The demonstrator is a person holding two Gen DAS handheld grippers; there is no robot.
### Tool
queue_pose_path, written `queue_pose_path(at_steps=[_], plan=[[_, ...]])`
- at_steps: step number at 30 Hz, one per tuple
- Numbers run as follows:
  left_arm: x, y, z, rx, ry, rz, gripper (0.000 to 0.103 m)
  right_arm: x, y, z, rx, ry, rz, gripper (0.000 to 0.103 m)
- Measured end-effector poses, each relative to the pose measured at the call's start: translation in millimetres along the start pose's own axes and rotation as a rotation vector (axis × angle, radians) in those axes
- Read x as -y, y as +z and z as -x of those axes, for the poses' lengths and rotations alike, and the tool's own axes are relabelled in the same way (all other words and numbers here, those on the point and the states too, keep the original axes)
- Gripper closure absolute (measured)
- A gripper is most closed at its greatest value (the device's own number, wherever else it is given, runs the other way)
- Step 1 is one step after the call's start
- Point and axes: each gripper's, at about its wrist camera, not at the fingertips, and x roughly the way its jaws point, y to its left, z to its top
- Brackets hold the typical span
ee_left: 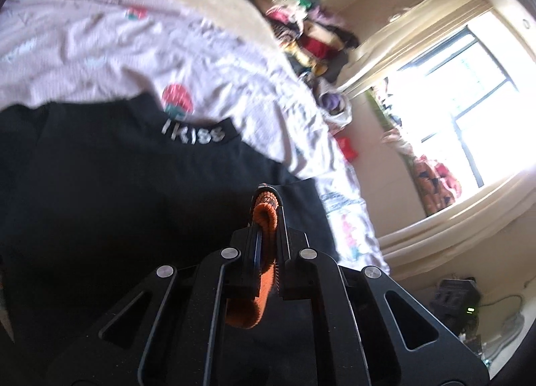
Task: Fold small clothes
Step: 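Lift the sleeve with the right gripper and carry it across the shirt body, then lay the sleeve flat on the shirt body and open the right gripper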
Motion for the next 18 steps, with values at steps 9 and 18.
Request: queue_pose_path(at_steps=[9,18], plan=[[-12,11,41,0.078,0.028,0.002,0.102,5,1,0,0.004,-0.022,-0.002,0.062],[-63,14,38,0.066,0.151,0.077,0.102,0,-2,-18,-0.032,-0.042,0.023,0.062]])
